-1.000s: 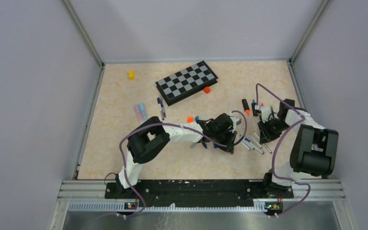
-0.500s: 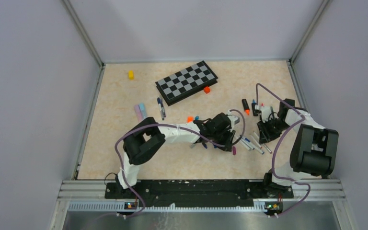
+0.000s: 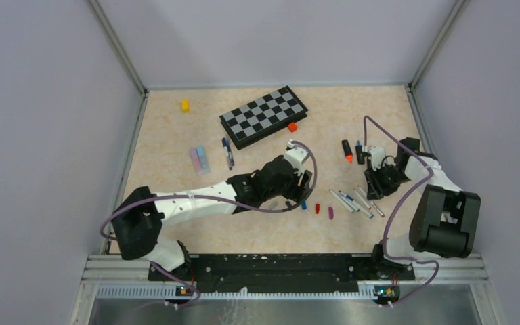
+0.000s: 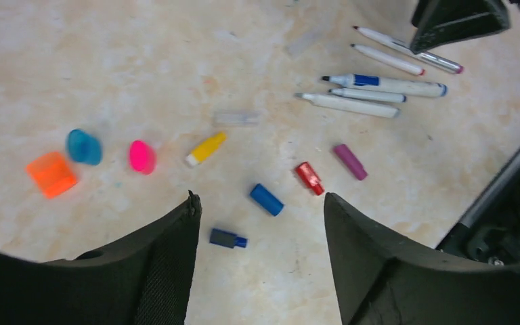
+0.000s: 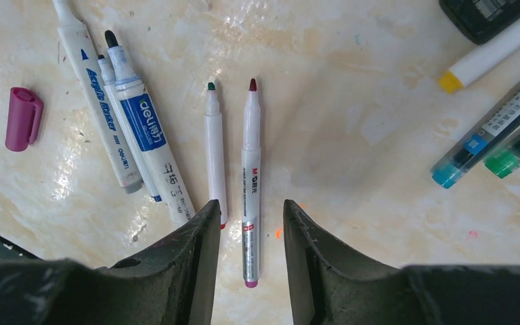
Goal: Open the pen caps
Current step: Pick up the pen from the center of the board.
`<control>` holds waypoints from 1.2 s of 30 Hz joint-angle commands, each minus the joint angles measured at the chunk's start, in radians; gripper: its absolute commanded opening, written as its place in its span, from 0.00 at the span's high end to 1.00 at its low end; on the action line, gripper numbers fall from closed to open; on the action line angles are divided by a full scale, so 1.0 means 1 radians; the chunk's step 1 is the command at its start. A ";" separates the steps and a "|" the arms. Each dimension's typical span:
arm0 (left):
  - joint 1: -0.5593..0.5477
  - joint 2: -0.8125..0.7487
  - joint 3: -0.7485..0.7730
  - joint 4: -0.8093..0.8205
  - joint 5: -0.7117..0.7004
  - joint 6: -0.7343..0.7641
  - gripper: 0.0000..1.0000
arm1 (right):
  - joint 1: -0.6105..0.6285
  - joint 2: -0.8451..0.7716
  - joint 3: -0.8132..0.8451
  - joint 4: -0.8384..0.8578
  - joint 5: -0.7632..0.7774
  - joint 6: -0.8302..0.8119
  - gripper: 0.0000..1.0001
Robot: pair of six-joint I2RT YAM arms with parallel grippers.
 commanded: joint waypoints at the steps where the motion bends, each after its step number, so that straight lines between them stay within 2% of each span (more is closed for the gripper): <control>1: 0.031 -0.114 -0.101 0.054 -0.209 0.061 0.22 | -0.013 -0.066 0.038 0.022 -0.040 0.000 0.62; 4: 0.083 -0.172 -0.160 0.064 -0.225 0.061 0.09 | -0.013 -0.114 0.041 0.029 -0.084 0.002 0.62; 8: 0.181 -0.229 -0.207 0.047 -0.188 0.048 0.01 | -0.013 -0.181 0.046 0.029 -0.176 -0.001 0.62; 15: 0.427 -0.258 -0.270 0.060 -0.052 0.008 0.01 | -0.013 -0.266 0.036 0.040 -0.300 -0.010 0.62; 18: 0.497 -0.207 -0.247 -0.001 -0.089 -0.038 0.01 | -0.013 -0.265 0.029 0.043 -0.314 -0.010 0.62; 25: 0.634 -0.076 -0.186 -0.045 0.007 -0.095 0.01 | -0.013 -0.257 0.025 0.041 -0.330 -0.012 0.62; 28: 0.677 -0.030 -0.163 -0.054 0.013 -0.120 0.04 | -0.013 -0.255 0.023 0.042 -0.332 -0.012 0.62; 32: 0.707 0.017 -0.122 -0.069 0.007 -0.132 0.14 | -0.013 -0.250 0.023 0.040 -0.332 -0.014 0.62; 34: 0.719 0.042 -0.099 -0.076 0.003 -0.136 0.23 | -0.012 -0.249 0.021 0.039 -0.334 -0.016 0.62; 36: 0.731 0.074 -0.067 -0.096 0.002 -0.140 0.35 | -0.013 -0.249 0.021 0.040 -0.334 -0.016 0.62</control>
